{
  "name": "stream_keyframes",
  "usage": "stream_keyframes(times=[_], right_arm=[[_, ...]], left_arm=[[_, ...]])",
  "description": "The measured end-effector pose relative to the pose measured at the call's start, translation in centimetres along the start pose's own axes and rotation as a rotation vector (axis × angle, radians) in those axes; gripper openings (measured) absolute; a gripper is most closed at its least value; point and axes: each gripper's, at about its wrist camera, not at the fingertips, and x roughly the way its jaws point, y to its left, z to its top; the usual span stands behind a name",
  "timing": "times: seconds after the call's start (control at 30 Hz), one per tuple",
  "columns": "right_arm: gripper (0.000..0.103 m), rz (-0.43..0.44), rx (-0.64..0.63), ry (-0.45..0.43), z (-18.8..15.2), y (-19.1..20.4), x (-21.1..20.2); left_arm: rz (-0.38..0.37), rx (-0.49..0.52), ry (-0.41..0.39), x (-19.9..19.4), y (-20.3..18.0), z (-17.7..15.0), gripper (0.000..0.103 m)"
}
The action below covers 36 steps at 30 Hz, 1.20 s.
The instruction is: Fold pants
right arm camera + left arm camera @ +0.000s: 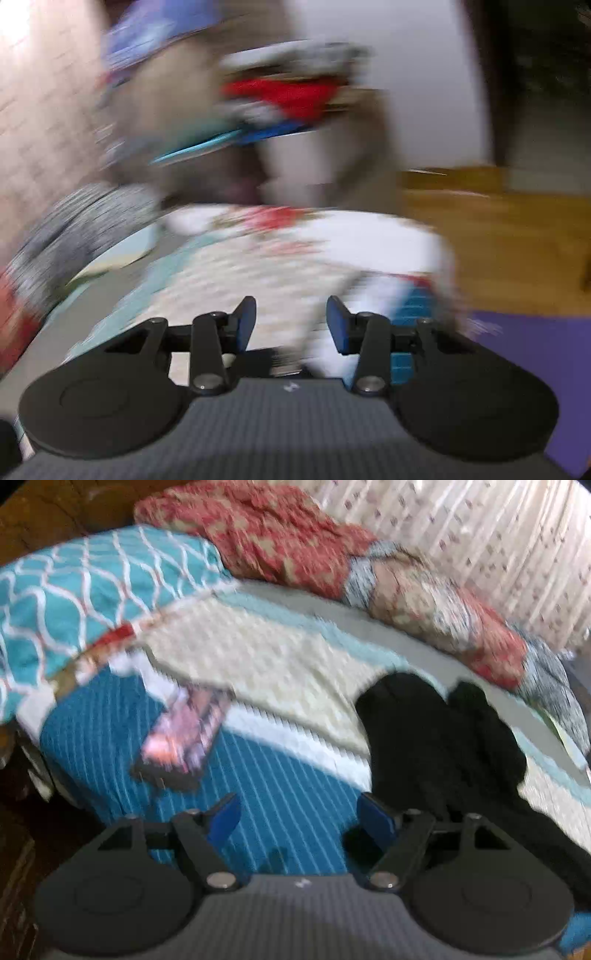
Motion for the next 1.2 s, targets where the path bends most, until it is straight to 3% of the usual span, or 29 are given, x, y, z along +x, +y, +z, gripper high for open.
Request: stream_keyframes(times=[0.07,0.23,0.37,0.4,0.5,0.57,0.63,0.7,0.77,0.87,0.9,0.93,0.97,1.07,1.13,1.2], right_arm=[[0.045,0.132,-0.084,0.033,-0.1,4.6,0.4],[0.046,0.469,-0.341,0.158,-1.9,18.8,1.5],[0.047,0.677,-0.521,0.249,-4.3,30.3,2.8],[0.048,0.712,-0.557,0.27,-4.9,32.9,3.2],[0.065,0.775,-0.683,0.317,-7.7,40.4,5.4],[0.075,0.754,-0.751,0.343,-9.7,44.4,8.3],[0.075,0.688,-0.774,0.373,-11.6,47.9,11.6],[0.075,0.635,-0.717,0.406,-12.5,49.9,15.2],[0.077,0.625,-0.626,0.487,-13.5,51.5,18.6],[0.075,0.595,-0.558,0.631,-16.2,52.8,21.3],[0.066,0.61,-0.558,0.69,-17.2,53.2,21.5],[0.035,0.628,-0.587,0.719,-17.9,53.4,21.0],[0.013,0.65,-0.628,0.705,-18.1,53.6,20.0],[0.012,0.741,-0.569,0.582,-14.0,52.4,16.7],[0.012,0.754,-0.391,0.49,-8.2,49.6,15.6],[0.012,0.71,-0.236,0.349,-2.3,44.7,14.3]], left_arm=[[0.008,0.015,-0.038,0.8,-0.3,2.2,0.072],[-0.018,0.133,-0.125,6.3,-3.5,7.2,0.086],[-0.076,0.157,-0.059,14.2,-7.0,10.2,0.087],[-0.089,0.152,-0.037,15.9,-7.6,10.5,0.087],[-0.108,0.164,0.013,20.5,-9.6,11.0,0.088],[-0.131,0.18,0.029,22.6,-10.6,11.0,0.097],[-0.151,0.168,0.04,24.1,-10.9,10.8,0.1],[-0.178,0.134,0.068,25.2,-11.1,10.7,0.1],[-0.226,0.102,0.097,26.2,-11.5,10.4,0.093],[-0.202,0.143,0.096,27.0,-12.7,9.9,0.053],[-0.19,0.157,0.094,27.0,-13.0,9.9,0.036],[-0.18,0.16,0.093,27.0,-13.1,10.0,0.025],[-0.179,0.151,0.087,26.7,-13.0,10.1,0.022],[-0.182,0.1,0.041,25.0,-11.8,11.1,0.017],[-0.198,0.041,-0.005,22.9,-10.6,11.6,0.017],[-0.211,-0.003,-0.043,20.7,-9.4,11.7,0.017]])
